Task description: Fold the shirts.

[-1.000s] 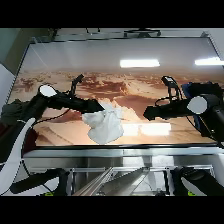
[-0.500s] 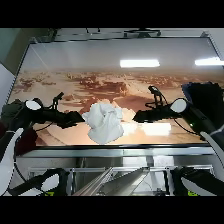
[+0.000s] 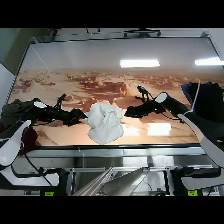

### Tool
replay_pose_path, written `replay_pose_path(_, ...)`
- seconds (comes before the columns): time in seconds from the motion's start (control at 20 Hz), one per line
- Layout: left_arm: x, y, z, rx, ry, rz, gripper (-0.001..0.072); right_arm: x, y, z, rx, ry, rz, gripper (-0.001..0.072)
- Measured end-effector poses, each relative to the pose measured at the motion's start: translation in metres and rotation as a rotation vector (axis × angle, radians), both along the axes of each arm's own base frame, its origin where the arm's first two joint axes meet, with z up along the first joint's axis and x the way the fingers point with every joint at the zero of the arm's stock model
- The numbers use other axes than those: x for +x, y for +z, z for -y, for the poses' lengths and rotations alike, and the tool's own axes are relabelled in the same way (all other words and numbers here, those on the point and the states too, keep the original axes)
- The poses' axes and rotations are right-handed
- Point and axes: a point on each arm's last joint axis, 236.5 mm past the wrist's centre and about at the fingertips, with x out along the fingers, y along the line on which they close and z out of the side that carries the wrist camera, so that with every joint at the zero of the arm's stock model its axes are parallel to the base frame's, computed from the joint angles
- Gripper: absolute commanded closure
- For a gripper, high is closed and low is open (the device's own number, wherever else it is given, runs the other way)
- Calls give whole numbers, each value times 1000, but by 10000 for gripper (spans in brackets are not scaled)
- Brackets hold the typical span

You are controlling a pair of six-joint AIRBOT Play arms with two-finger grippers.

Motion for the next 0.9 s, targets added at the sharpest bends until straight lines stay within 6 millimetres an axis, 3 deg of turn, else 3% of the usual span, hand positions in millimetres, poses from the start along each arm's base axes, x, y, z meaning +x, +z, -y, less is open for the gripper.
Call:
replay_pose_path(0.1,7,-3,3,-27,-6,-17,9,5,-7,-12,16,5,-10,305)
replay_pose_path(0.2,12,-8,3,-36,-14,-30,336,6,-13,-26,36,14,-27,308)
replay_pose_path(0.25,13,-12,2,-30,-17,-35,405,6,-14,-33,47,17,-35,312)
replay_pose_path(0.3,13,-14,0,-26,-23,-39,421,6,-16,-39,58,19,-44,358)
replay_pose_path(0.35,13,-14,1,-28,-27,-43,421,5,-19,-43,59,27,-46,453)
replay_pose_path(0.4,12,-14,2,-34,-31,-47,475,5,-21,-46,62,29,-53,564)
replay_pose_path(0.45,11,-14,3,-33,-37,-50,713,4,-23,-48,61,33,-55,634)
replay_pose_path(0.5,9,-15,5,-32,-49,-56,709,3,-23,-50,68,38,-59,694)
replay_pose_path(0.7,4,-2,21,-48,-105,-34,711,0,-3,-54,103,110,-38,692)
replay_pose_path(0.8,11,19,24,-46,-118,25,712,9,19,-42,100,135,7,692)
replay_pose_path(0.9,26,59,19,-41,-112,121,712,25,53,-18,78,133,64,692)
